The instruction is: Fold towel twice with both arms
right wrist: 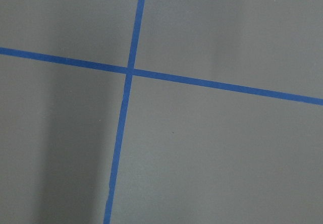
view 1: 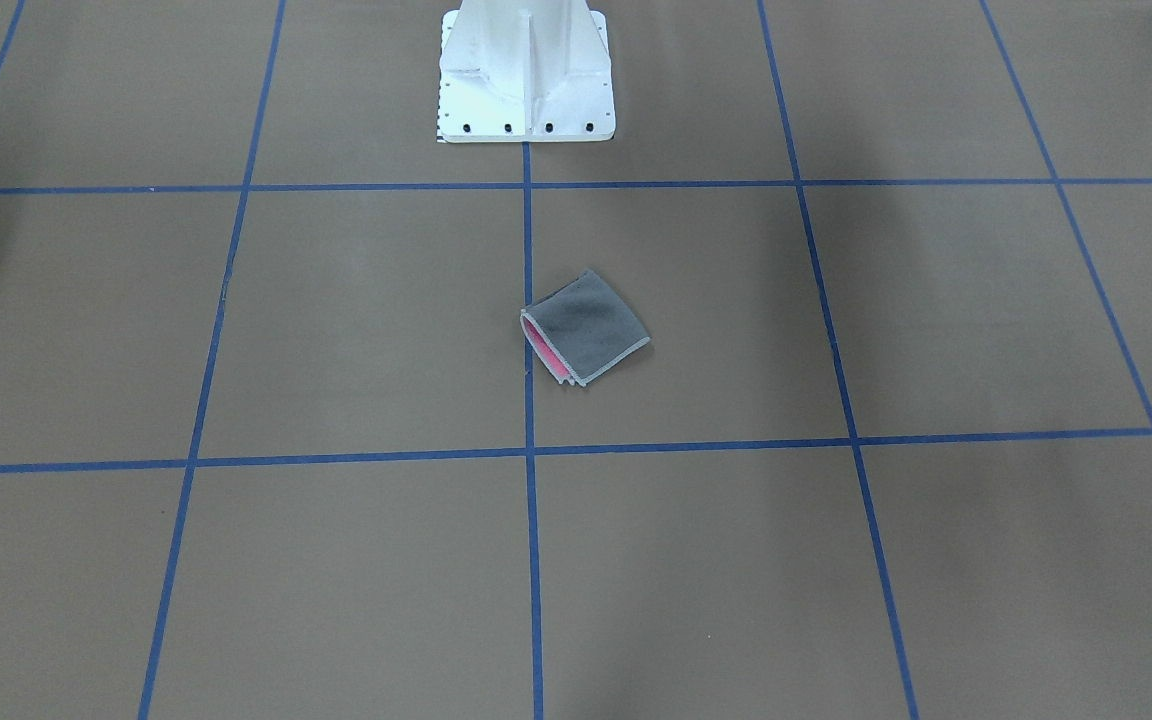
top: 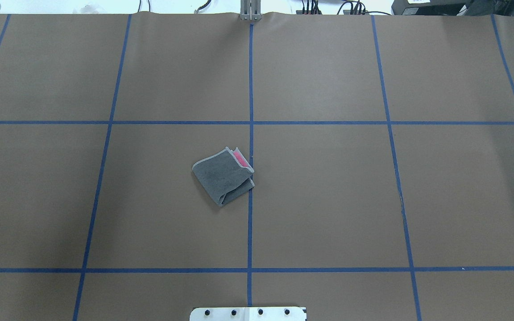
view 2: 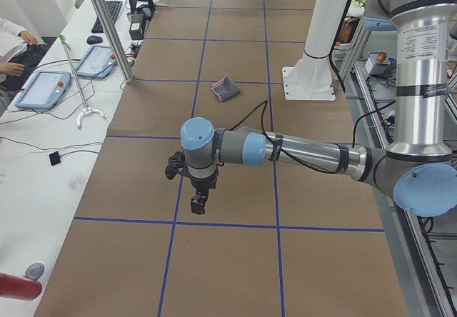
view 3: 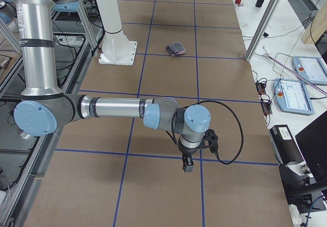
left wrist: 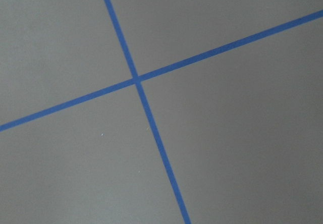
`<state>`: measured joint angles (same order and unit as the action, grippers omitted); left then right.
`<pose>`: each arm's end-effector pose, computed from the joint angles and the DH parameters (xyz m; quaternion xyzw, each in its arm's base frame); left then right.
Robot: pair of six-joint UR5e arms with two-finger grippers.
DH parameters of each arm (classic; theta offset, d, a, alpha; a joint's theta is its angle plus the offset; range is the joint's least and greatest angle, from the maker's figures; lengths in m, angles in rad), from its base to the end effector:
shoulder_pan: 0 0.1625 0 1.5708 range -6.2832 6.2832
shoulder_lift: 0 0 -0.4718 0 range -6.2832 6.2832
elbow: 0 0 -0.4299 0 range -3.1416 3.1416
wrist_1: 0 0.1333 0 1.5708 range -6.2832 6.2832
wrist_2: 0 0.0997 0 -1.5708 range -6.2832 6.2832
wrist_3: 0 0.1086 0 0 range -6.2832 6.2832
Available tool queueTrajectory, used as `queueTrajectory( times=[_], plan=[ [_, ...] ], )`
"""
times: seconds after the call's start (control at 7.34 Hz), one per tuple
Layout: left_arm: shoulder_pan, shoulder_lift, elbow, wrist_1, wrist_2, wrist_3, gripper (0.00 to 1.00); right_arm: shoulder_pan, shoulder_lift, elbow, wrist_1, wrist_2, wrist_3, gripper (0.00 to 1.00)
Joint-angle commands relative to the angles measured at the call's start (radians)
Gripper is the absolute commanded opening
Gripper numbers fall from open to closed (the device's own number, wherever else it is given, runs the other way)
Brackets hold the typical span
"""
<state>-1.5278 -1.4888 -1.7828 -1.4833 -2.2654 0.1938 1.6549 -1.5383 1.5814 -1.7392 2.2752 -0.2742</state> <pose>-0.0426 -0.4931 0.6561 0.0456 0.3378 0.1182 0.9326 0.1076 -0.5262 0.7101 0.0035 -0.3492 -0.0674 0.9346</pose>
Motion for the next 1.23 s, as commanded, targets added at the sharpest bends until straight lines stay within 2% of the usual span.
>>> queueTrajectory(
  times=[0.0,0.41,0.54,0.82,1.09],
  plan=[
    [-0.049,0.028,0.008,-0.009,-0.003,0.001,1.0,0.0,-0.005,0.0,0.001,0.003,0.001,1.0],
    [-0.048,0.028,-0.021,-0.015,-0.003,-0.203,1.0,0.0,-0.005,0.0,0.003,0.004,0.0,1.0],
    [-0.045,0.025,-0.021,-0.018,-0.006,-0.206,1.0,-0.001,-0.005,0.0,0.001,0.004,0.0,1.0],
    [-0.045,0.028,-0.003,-0.017,-0.12,-0.206,1.0,-0.001,-0.005,0.0,0.003,0.004,0.0,1.0],
    [-0.043,0.028,-0.009,-0.017,-0.121,-0.201,1.0,-0.001,-0.005,-0.003,0.001,0.004,-0.002,1.0]
  ],
)
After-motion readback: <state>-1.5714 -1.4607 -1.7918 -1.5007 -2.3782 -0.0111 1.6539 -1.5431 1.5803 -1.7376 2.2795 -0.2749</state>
